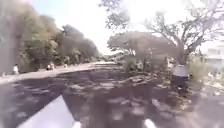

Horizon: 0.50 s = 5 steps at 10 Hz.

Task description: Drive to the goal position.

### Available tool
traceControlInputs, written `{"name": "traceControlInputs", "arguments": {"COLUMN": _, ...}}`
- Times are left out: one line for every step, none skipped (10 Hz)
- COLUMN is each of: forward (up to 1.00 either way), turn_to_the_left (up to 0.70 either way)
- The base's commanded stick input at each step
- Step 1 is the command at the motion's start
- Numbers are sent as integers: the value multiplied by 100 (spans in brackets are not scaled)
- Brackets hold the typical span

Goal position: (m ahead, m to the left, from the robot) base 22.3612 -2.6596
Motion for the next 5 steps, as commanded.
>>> {"name": "traceControlInputs", "arguments": {"forward": 50, "turn_to_the_left": 0}}
{"name": "traceControlInputs", "arguments": {"forward": 50, "turn_to_the_left": 0}}
{"name": "traceControlInputs", "arguments": {"forward": 50, "turn_to_the_left": 0}}
{"name": "traceControlInputs", "arguments": {"forward": 50, "turn_to_the_left": 0}}
{"name": "traceControlInputs", "arguments": {"forward": 50, "turn_to_the_left": 0}}
